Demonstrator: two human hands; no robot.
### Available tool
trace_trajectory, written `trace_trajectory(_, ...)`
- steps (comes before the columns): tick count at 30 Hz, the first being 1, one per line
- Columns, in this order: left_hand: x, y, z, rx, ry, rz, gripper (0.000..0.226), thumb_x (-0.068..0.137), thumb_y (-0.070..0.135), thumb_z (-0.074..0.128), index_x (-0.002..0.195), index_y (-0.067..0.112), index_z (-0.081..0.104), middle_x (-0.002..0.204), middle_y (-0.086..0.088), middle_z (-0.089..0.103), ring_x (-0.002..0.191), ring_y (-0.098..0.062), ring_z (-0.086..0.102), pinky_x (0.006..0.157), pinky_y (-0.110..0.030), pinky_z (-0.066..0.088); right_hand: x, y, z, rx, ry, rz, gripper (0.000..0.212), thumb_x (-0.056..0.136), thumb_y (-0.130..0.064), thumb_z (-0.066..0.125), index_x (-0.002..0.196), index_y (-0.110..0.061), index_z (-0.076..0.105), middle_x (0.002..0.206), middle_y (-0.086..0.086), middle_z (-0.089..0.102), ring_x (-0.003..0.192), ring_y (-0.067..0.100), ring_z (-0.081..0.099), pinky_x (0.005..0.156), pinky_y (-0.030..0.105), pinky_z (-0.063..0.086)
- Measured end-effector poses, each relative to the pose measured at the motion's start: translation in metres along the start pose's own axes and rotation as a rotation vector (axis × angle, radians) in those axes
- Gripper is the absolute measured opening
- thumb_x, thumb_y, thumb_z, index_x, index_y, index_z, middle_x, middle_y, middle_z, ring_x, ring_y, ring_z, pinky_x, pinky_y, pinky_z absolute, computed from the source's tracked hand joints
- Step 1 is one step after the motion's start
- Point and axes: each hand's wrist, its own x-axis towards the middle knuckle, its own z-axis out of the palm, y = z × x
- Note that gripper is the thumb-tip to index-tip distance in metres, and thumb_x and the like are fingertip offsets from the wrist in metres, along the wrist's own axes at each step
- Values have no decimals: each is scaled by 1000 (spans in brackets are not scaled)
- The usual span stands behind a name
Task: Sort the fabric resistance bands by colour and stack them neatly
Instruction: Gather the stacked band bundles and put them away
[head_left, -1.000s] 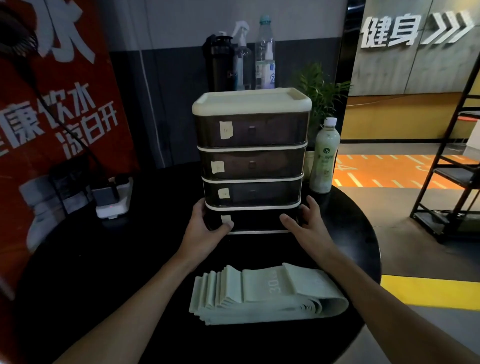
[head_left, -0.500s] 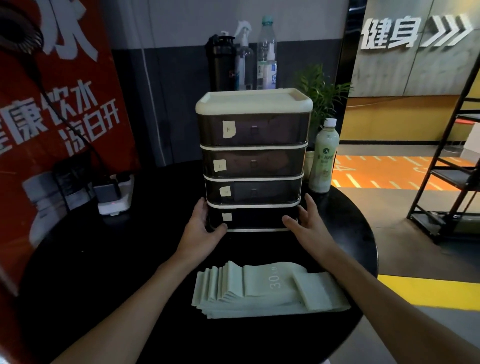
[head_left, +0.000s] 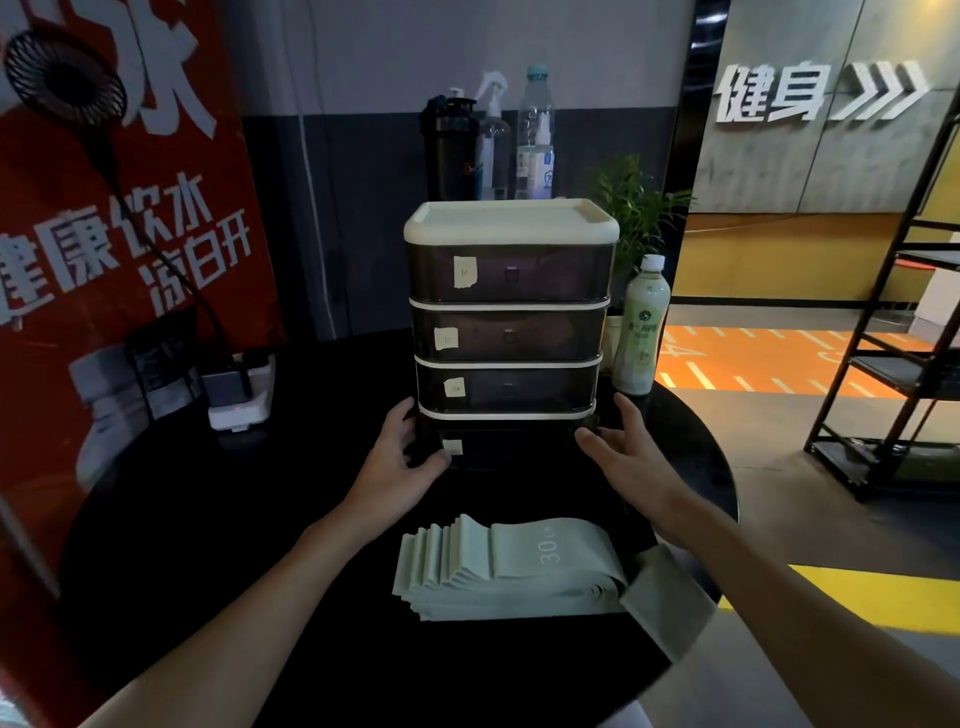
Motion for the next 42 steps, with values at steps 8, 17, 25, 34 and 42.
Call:
trace_trajectory(8, -18, 5, -8, 14, -18, -25, 73, 90, 8, 69, 149, 25, 29, 131, 6, 55, 128, -9, 50, 99, -22, 42, -17, -5, -1, -75, 52, 29, 75, 97, -35, 55, 155, -26, 9, 130, 4, 59, 101, 8, 57, 84, 21, 40)
trace_trajectory(17, -35, 10, -15, 27, -17, -29, 70, 90, 10, 69, 147, 22, 31, 134, 0, 54, 127, -12, 50, 90, -18, 45, -40, -7, -5, -91, 73, 48, 71, 98, -37, 53, 154, -25, 12, 105, -10, 62, 107, 12, 56, 94, 28, 37)
trace_trajectory(25, -52, 19, -23, 109, -13, -32, 66, 91, 16, 68, 147, 22, 33, 137, 2, 46, 125, -12, 47, 98, -28, 42, -56, -6, -6, -77, 53, 65, 71, 98, -39, 53, 155, -27, 12, 112, -8, 61, 107, 13, 57, 96, 31, 39)
trace_trajectory(34, -74, 88, 4, 343, -145, 348, 15, 91, 14, 66, 101, 25, 68, 93, 10, 62, 89, -1, 55, 74, -8, 39, -86, -1, -31, -231, 36, 13, 17, 97, -32, 55, 105, -23, 67, 93, 0, 64, 87, 14, 58, 74, 26, 44)
trace_trajectory(42, -82, 98, 44, 489, -494, 420, 3, 88, 26, 72, 90, 28, 73, 90, 9, 65, 82, -9, 58, 78, -30, 52, -113, 5, -54, -284, -175, 46, 34, 84, -20, 75, 116, -25, 67, 109, 5, 64, 99, 24, 64, 76, 27, 54)
